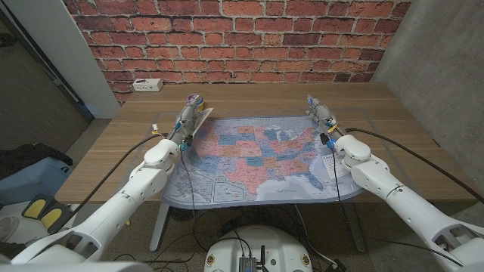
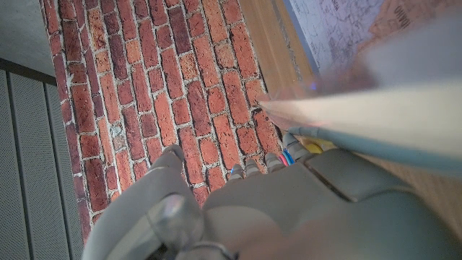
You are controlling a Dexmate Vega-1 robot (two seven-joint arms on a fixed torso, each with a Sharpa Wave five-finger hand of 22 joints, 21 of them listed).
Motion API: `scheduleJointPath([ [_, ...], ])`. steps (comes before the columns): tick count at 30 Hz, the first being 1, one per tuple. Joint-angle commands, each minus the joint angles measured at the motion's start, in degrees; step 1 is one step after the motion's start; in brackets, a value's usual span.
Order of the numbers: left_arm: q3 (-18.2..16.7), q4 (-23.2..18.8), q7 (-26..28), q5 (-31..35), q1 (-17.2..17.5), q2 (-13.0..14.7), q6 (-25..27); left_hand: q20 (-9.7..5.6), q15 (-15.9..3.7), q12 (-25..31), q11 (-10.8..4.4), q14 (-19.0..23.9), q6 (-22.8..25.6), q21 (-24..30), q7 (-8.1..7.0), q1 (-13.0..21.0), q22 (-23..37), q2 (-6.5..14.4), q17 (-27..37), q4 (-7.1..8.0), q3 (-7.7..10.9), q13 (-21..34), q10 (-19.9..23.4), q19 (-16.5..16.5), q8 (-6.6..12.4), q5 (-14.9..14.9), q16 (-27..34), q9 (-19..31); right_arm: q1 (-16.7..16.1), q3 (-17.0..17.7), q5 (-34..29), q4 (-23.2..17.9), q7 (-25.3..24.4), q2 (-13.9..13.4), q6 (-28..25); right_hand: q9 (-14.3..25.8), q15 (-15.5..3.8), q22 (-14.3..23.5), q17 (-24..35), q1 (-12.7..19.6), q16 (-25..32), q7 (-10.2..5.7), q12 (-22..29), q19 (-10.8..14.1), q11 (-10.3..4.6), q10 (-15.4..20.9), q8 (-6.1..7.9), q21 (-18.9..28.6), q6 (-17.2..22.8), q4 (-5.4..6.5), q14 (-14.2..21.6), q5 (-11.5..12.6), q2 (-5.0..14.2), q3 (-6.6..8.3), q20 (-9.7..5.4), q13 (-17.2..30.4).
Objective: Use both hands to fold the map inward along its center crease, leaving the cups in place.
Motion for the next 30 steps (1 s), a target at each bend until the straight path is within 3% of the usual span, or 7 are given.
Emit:
scheduleJointPath([
  [1,-0.1,-8.2,8.0,6.4,3.1,4.2,4.7,2.18,1.76,0.6,1.08,0.0,1.6,-0.6,-0.42,0.5,0.4,-0.4,0.2,-0.45,-0.15,0.4,0.8,-2.3,0.35,0.2,0.6,0.2,0.0,-2.5,-8.9,-7.2,-5.6,-4.3,-7.0,0.3,0.38,0.2,0.1,0.9,0.4,-0.91,0.7,0.3,0.0,0.4,0.44,0.6,0.5,-0.59,0.7,0.5,0.07,0.43,1.62,0.1],
  [8,-0.7,-12.6,11.0,8.3,5.1,6.3,7.6,2.83,2.48,0.6,1.73,-0.1,1.9,-1.0,-0.62,0.3,0.4,-0.6,0.3,-0.59,-0.39,0.4,0.9,-2.7,0.24,0.2,0.5,0.2,-1.4,-3.1,-13.8,-13.3,-9.2,-7.2,-13.0,0.3,0.18,0.2,0.1,1.1,0.5,-1.22,0.7,0.2,-0.44,0.6,0.49,0.5,0.7,-0.74,1.1,0.5,0.19,0.56,1.95,0.2],
  [18,-1.8,-18.9,15.3,11.4,8.2,9.5,12.5,3.16,2.9,0.4,1.87,-0.5,1.8,-1.5,-0.51,0.2,0.5,-1.1,0.3,-0.88,-0.69,0.4,0.7,-3.3,0.0,0.1,0.2,0.2,-3.5,-3.5,-21.3,-24.1,-14.4,-11.6,-25.7,0.3,-0.08,0.2,0.1,1.4,0.4,-2.03,0.9,0.0,-0.76,1.3,0.71,0.5,1.5,-1.04,1.3,0.5,0.27,0.75,2.03,0.2],
  [30,-4.8,-27.9,22.3,15.0,13.4,12.7,19.6,3.59,3.3,0.4,1.92,-0.2,1.7,-2.0,-0.54,0.1,0.5,-2.0,0.3,-1.39,-1.15,0.5,1.0,-3.9,-0.15,0.0,0.3,0.3,-2.4,-7.8,-29.9,-32.0,-15.4,-13.2,-42.8,0.3,-0.66,0.2,0.1,1.5,0.4,-2.57,0.9,-0.1,-0.94,1.6,0.84,0.4,2.1,-1.28,1.5,0.4,0.07,0.75,1.73,0.2],
])
